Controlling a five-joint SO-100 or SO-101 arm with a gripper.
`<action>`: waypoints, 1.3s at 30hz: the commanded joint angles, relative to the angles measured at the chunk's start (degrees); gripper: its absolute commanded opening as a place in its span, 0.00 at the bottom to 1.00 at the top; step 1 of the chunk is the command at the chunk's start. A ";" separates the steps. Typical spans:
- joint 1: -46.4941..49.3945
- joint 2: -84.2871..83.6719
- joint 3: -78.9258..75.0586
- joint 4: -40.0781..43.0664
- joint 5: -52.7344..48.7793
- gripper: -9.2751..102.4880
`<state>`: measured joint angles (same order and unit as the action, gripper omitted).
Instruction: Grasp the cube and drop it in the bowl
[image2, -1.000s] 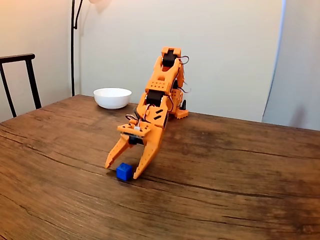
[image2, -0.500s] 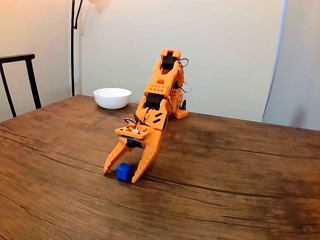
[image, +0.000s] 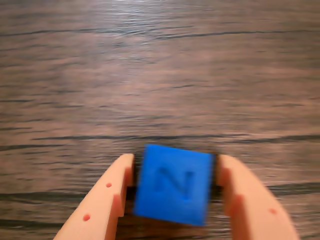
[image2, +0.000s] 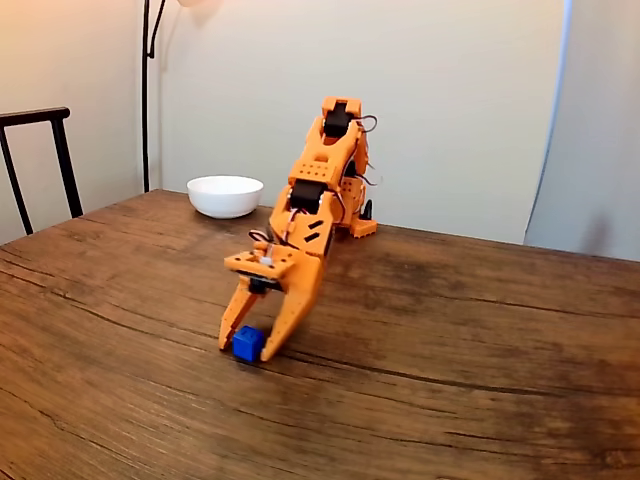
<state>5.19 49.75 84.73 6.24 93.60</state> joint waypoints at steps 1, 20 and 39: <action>-0.53 0.26 -0.18 0.97 -0.44 0.24; -0.44 2.29 -2.11 1.76 0.44 0.14; 3.60 27.77 -7.56 31.29 11.51 0.14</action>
<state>8.09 71.54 79.89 34.10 103.89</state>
